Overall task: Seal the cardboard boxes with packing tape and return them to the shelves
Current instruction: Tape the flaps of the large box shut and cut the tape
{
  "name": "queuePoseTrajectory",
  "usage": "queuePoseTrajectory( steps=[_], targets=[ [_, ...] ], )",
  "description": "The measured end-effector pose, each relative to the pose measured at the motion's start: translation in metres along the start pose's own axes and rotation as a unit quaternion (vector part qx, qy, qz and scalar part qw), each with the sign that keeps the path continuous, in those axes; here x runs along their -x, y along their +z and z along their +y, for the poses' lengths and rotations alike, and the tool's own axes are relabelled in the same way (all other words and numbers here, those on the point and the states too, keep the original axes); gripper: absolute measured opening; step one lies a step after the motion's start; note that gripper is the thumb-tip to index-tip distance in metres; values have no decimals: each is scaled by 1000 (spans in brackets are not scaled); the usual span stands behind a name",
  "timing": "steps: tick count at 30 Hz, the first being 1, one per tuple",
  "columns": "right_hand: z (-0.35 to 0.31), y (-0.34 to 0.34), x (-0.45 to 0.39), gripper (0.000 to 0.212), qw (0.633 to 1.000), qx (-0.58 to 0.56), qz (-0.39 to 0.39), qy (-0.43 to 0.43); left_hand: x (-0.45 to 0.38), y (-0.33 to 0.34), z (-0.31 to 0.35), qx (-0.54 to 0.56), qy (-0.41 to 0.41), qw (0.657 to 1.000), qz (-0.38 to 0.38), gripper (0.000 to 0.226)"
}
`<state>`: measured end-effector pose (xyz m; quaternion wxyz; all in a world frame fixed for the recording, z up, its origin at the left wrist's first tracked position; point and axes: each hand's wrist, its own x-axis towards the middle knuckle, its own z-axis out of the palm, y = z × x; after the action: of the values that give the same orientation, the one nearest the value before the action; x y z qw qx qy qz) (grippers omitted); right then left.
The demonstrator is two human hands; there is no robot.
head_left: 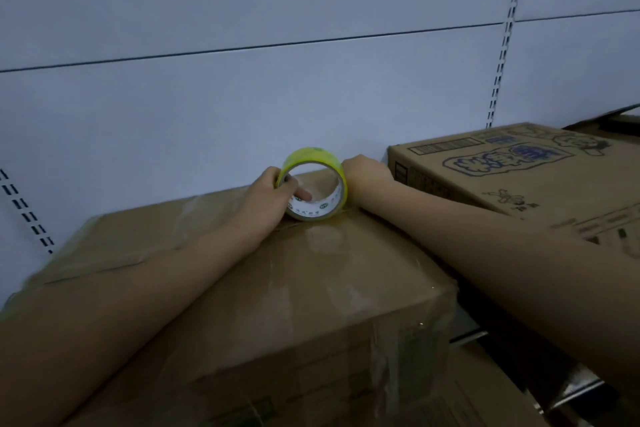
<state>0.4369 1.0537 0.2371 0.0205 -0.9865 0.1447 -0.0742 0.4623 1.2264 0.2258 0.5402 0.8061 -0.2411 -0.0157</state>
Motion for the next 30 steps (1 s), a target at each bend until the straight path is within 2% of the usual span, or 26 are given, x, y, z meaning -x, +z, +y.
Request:
queuePoseTrajectory(
  steps=[2,3,7,10,12,13,15,17,20,22,25,28,30],
  targets=[
    [0,-3,4,21,1000,11,-19,-3,2,-4,-4,18,0,1000,-24,6],
    [-1,-5,5,25,999,13,-41,-11,2,-4,-4,15,6,999,-28,9],
    [-2,-6,1,50,991,-26,-128,-38,3,-5,-5,6,23,999,-35,12],
    [4,9,3,65,993,-77,-95,1,2,-6,-7,-16,36,998,-52,15],
    [4,12,4,60,995,-59,-76,35,3,-16,0,-77,83,991,-68,20],
    [4,12,5,55,996,-40,-69,41,4,-28,6,-135,130,979,-74,31],
    [2,12,3,46,998,-13,-55,42,13,-70,20,-274,216,935,-66,69],
    [-1,12,4,44,998,1,-45,41,32,-122,23,-374,243,893,-54,87],
    [-2,13,8,39,998,60,-13,30,54,-156,11,-443,236,858,-115,81],
    [-5,11,10,33,995,99,28,11,52,-151,6,-464,229,849,-109,76],
    [-5,15,10,25,991,99,85,-34,42,-144,9,-486,209,841,-109,72],
    [-8,4,5,26,996,27,68,-57,38,-145,9,-495,200,836,-124,73],
    [-18,-5,1,28,997,-21,25,-74,36,-144,12,-498,207,832,-132,75]
  ],
)
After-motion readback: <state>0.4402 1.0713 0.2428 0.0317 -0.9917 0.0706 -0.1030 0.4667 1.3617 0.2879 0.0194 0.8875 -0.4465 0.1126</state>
